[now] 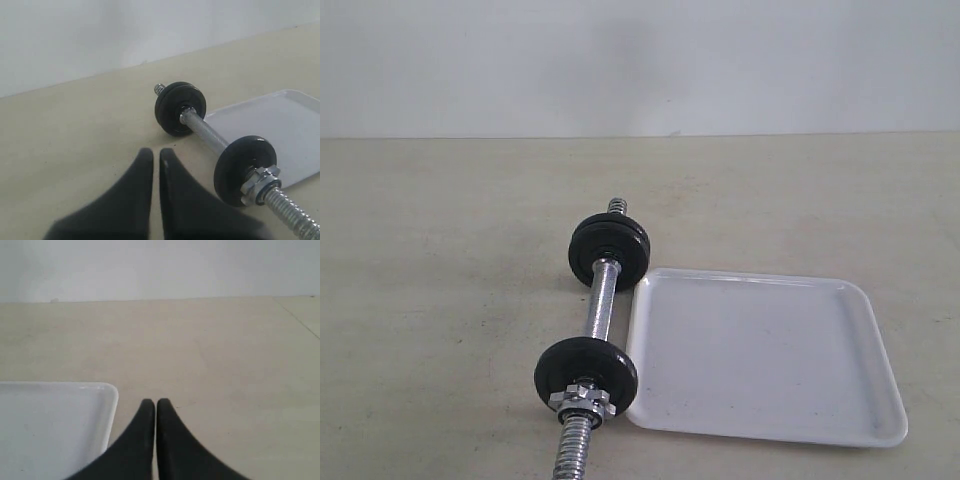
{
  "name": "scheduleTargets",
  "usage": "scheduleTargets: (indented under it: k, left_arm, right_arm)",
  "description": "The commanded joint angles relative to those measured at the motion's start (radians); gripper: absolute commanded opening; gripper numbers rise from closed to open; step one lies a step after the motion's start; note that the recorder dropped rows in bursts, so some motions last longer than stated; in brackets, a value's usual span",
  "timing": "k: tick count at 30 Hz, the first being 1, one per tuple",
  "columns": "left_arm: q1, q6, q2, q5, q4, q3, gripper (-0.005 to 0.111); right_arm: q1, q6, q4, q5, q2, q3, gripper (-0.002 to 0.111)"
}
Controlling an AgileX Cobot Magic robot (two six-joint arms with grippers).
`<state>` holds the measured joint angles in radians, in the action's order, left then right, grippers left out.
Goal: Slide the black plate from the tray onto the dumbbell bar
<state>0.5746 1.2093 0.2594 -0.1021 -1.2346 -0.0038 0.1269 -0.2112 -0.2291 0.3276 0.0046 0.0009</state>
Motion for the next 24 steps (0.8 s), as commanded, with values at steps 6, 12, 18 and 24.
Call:
scheduleTargets:
  k: [6,12,18,24]
  left_arm:
    - [0.004,0.002,-0.003,0.001,-0.003,0.004,0.004]
    - [0.004,0.002,-0.003,0.001,-0.003,0.004,0.004]
    - [0.004,0.002,-0.003,0.001,-0.003,0.004,0.004]
    - [0.004,0.002,-0.003,0.001,-0.003,0.004,0.004]
  right_arm:
    - [0.002,0.420,0.401,0.020,-0.005,-0.001,0.000]
    - [-0.012,0.324,0.366,0.020,-0.005,-0.001,0.000]
    - [-0.164,0.300,0.364,0.020,-0.005,-0.001,0.000]
    - [-0.188,0.290,0.367,0.020,-0.005,-0.001,0.000]
